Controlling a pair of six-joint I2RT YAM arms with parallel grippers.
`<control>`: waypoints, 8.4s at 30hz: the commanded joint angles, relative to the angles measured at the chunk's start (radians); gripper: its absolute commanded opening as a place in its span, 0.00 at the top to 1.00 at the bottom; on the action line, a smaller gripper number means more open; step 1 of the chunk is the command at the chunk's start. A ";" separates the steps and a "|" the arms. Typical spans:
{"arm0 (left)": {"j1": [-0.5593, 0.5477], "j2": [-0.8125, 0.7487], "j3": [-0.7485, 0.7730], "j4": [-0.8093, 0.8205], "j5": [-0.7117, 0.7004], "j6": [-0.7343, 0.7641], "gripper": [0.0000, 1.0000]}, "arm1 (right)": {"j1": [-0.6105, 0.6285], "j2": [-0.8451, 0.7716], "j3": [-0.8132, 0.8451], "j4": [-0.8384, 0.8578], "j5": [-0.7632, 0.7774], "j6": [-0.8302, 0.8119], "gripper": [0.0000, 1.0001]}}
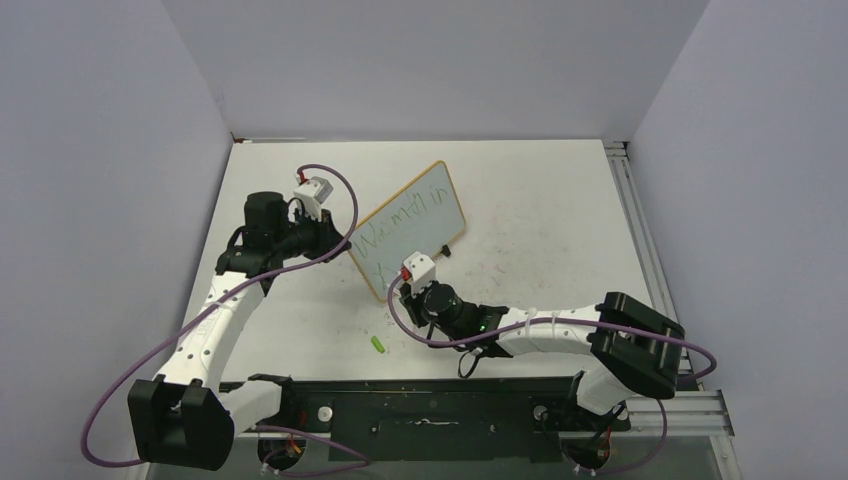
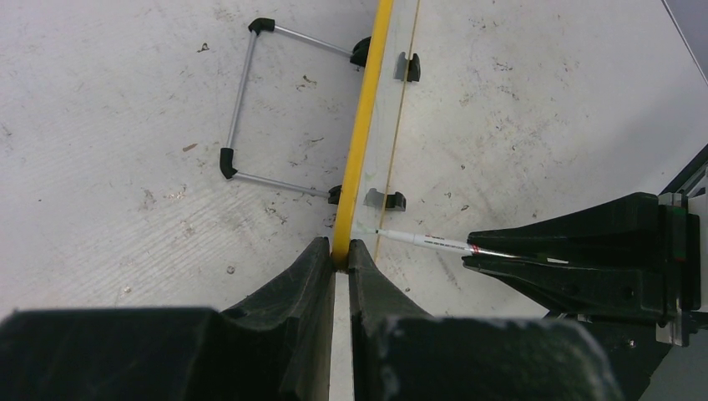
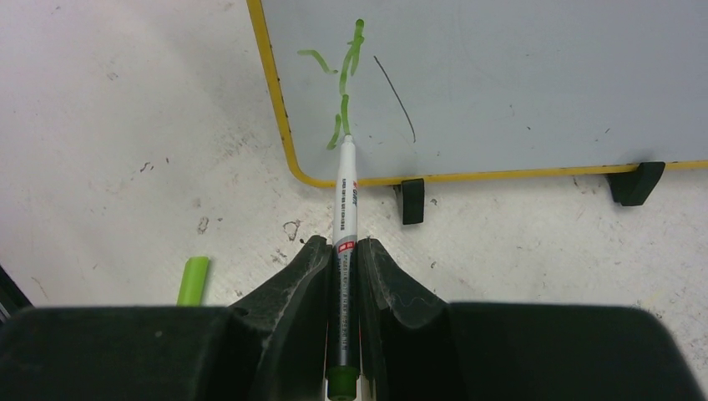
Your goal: Write a sentence on the whiteboard
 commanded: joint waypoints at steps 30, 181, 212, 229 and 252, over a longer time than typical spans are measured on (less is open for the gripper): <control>0.000 0.006 0.020 -0.014 -0.009 0.011 1.00 | -0.101 -0.060 0.052 0.101 -0.103 -0.037 0.95; -0.001 0.004 0.020 -0.016 -0.007 0.011 1.00 | -0.115 -0.074 0.069 0.027 -0.036 -0.054 0.95; 0.000 0.006 0.020 -0.016 -0.005 0.011 1.00 | -0.126 -0.016 0.000 0.025 -0.010 -0.049 0.95; 0.000 0.004 0.020 -0.016 -0.005 0.011 1.00 | -0.132 -0.042 0.087 0.030 0.019 -0.092 0.95; -0.001 0.005 0.020 -0.015 -0.005 0.011 1.00 | -0.132 -0.085 0.109 0.033 0.018 -0.105 0.95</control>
